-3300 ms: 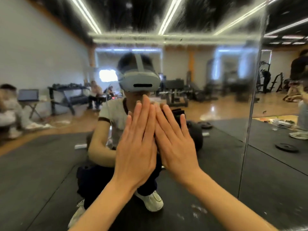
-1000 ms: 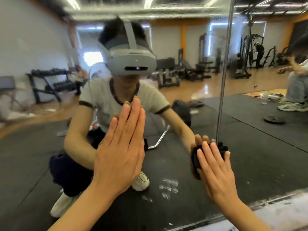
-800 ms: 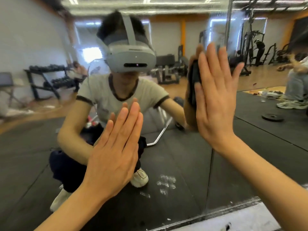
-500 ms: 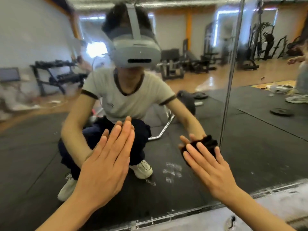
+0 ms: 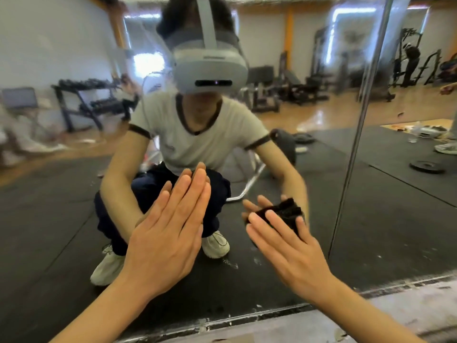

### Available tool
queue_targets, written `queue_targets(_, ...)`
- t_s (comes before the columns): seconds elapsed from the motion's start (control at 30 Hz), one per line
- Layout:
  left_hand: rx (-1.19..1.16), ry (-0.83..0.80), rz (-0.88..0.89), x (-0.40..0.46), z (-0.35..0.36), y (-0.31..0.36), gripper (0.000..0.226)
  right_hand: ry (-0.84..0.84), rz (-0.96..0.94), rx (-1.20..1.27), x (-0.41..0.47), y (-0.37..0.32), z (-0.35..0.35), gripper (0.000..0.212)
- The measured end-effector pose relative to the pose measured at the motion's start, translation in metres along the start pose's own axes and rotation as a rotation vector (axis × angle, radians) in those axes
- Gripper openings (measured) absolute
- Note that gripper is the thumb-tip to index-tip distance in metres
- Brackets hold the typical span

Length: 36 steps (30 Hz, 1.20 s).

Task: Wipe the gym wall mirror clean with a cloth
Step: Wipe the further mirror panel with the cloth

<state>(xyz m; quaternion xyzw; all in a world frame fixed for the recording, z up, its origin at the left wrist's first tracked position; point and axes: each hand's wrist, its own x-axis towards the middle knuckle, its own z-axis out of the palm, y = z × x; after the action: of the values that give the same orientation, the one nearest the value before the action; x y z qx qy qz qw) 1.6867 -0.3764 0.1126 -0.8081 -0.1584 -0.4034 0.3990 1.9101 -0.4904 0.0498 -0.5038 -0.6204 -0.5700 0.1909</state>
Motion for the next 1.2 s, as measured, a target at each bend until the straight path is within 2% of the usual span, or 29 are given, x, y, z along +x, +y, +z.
queue_targets(0.07, -0.001, -0.007, 0.001, 0.001, -0.001, 0.0, 0.069, 0.024, -0.047, -0.024, 0.014, 0.015, -0.004, 0.053)
queue_targets(0.1, -0.007, -0.009, 0.001, 0.0, -0.001, 0.001, 0.069, 0.078, -0.001, -0.01, 0.036, 0.028, -0.008, 0.05)
queue_targets(0.2, -0.008, -0.005, -0.006, 0.0, 0.0, 0.0, 0.069, 0.313, 0.358, 0.151, 0.12, 0.075, -0.023, 0.043)
queue_targets(0.27, -0.008, 0.003, -0.006, 0.0, 0.0, 0.001, 0.069, 0.403, 0.49, 0.202, 0.141, 0.078, -0.024, 0.044)
queue_targets(0.37, -0.012, 0.014, -0.012, 0.001, 0.0, 0.001, 0.069, 0.273, 0.406, 0.144, 0.081, 0.03, -0.008, 0.055)
queue_targets(0.47, -0.032, 0.001, -0.012, 0.001, -0.002, 0.001, 0.07, 0.05, 0.16, 0.029, -0.016, -0.007, 0.005, 0.074)
queue_targets(0.53, -0.034, -0.005, -0.013, 0.001, -0.003, 0.001, 0.07, 0.017, 0.067, -0.017, -0.02, 0.013, 0.003, 0.061)
queue_targets(0.6, -0.044, -0.004, -0.011, 0.002, -0.002, 0.001, 0.07, 0.103, 0.199, 0.025, 0.021, 0.047, -0.007, 0.048)
queue_targets(0.67, -0.061, -0.006, -0.017, 0.001, -0.002, 0.001, 0.069, 0.245, 0.411, 0.165, 0.068, 0.078, -0.017, 0.045)
queue_targets(0.73, -0.077, 0.001, -0.022, 0.001, -0.002, 0.001, 0.07, 0.338, 0.515, 0.198, 0.087, 0.085, -0.019, 0.045)
queue_targets(0.8, -0.102, 0.007, -0.019, 0.001, -0.004, 0.001, 0.071, 0.339, 0.552, 0.193, 0.064, 0.067, -0.011, 0.047)
queue_targets(0.87, -0.138, 0.002, 0.003, 0.0, -0.006, 0.0, 0.072, 0.258, 0.556, 0.171, 0.014, 0.036, 0.001, 0.05)
queue_targets(0.93, -0.181, -0.03, 0.006, -0.009, -0.011, -0.006, 0.072, 0.137, 0.497, 0.131, -0.031, 0.013, 0.006, 0.053)
queue_targets(1.0, -0.194, -0.042, -0.024, -0.028, -0.018, -0.017, 0.066, 0.094, 0.415, 0.108, -0.039, 0.013, 0.003, 0.054)
queue_targets(1.07, -0.182, -0.026, -0.042, -0.047, -0.024, -0.032, 0.059, 0.149, 0.397, 0.124, -0.009, 0.03, -0.003, 0.054)
queue_targets(1.13, -0.153, -0.028, -0.102, -0.07, -0.018, -0.051, 0.058, 0.259, 0.524, 0.179, 0.047, 0.049, -0.01, 0.051)
queue_targets(1.2, -0.143, -0.095, -0.253, -0.089, -0.007, -0.069, 0.06, 0.37, 0.662, 0.221, 0.091, 0.05, -0.013, 0.051)
